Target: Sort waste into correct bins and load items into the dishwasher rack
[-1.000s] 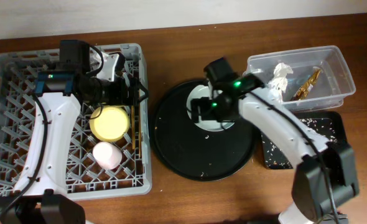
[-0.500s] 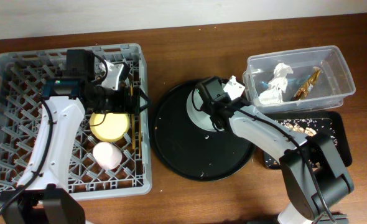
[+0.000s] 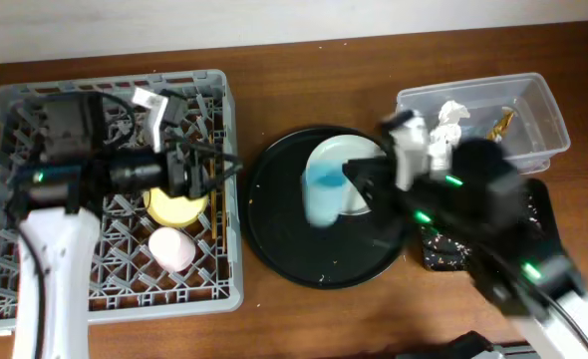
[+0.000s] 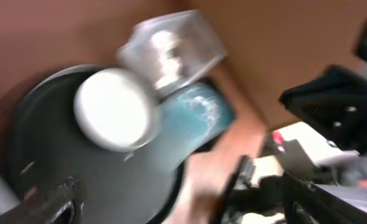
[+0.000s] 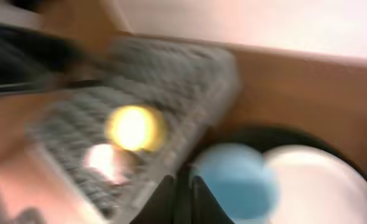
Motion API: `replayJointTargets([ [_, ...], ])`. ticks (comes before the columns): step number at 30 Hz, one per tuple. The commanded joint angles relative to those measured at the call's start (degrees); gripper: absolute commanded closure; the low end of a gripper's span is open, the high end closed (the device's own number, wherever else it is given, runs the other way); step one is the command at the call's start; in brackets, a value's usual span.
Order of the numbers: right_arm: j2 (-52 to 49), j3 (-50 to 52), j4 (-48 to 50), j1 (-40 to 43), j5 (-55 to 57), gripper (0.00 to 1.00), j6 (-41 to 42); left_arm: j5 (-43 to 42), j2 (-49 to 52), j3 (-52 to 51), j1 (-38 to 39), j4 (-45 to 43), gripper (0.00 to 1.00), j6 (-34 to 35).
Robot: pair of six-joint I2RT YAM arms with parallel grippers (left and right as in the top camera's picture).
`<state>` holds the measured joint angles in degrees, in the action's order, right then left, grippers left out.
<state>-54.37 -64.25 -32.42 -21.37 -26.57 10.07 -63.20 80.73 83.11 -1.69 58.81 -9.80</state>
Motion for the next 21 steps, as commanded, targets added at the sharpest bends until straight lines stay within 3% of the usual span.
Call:
replayJointTargets([
  [1, 2.58, -0.48, 5.53, 4.57, -38.14, 0.88, -3.61, -18.43, -4.37, 0.83, 2.45, -0.07, 0.06, -5.33],
  [3, 0.63, -0.48, 6.25, 8.59, -37.07, 0.91, 1.40, -15.87, -4.63, 0.83, 5.01, 0.52, 0.07, -5.25],
  [5, -4.07, -0.48, -7.93, 9.62, -25.16, 0.77, -2.73, -4.04, -4.63, 0.83, 5.01, 3.74, 0.07, -5.05],
  [6, -7.69, -0.48, -15.52, 7.08, -18.08, 0.58, -6.86, 6.64, -4.63, 0.83, 4.90, 5.33, 0.07, -1.64],
  [7, -9.62, -0.46, -16.55, 5.84, -15.54, 0.50, -6.80, 15.45, -4.63, 0.83, 4.90, 5.79, 0.07, 2.60],
  [8, -13.16, -0.48, -16.68, 3.89, -13.81, 0.31, -6.62, 22.03, -4.63, 0.83, 4.92, 6.25, 0.05, 5.77],
  [9, -16.70, -0.46, -16.31, 1.79, -13.46, 0.19, -6.69, 25.70, -4.63, 0.83, 4.92, 7.67, 0.03, 6.60],
  [10, -21.24, -0.46, -14.03, -1.31, -8.72, 0.18, -6.84, 26.40, -4.63, 0.81, 4.92, 9.25, 0.02, 6.56],
  [12, -30.23, -0.48, -9.35, -5.62, -6.03, 0.17, -15.10, 29.09, -4.63, 0.76, 4.92, 11.21, 0.01, 6.56],
  [14, -40.19, -0.48, -6.49, -5.57, -6.47, 0.21, -21.09, 32.61, -4.63, 0.76, 4.92, 13.35, 0.01, 6.56],
  [16, -47.89, -0.48, -4.35, -2.80, -14.34, 0.34, -27.89, 33.09, -4.63, 0.70, 4.92, 13.94, 0.01, 6.43],
  [18, -51.89, -0.46, -4.94, -1.29, -21.81, 0.37, -31.30, 34.18, -4.63, 0.61, 4.92, 13.92, 0.01, 5.90],
  [19, -52.39, -0.42, -6.60, -1.81, -22.86, 0.47, -32.85, 34.60, -4.63, 0.61, 4.92, 13.92, 0.01, 5.90],
  [21, -52.37, -0.44, -9.90, -2.16, -24.98, 0.95, -33.83, 34.62, -4.61, 0.61, 4.92, 13.92, 0.01, 5.90],
])
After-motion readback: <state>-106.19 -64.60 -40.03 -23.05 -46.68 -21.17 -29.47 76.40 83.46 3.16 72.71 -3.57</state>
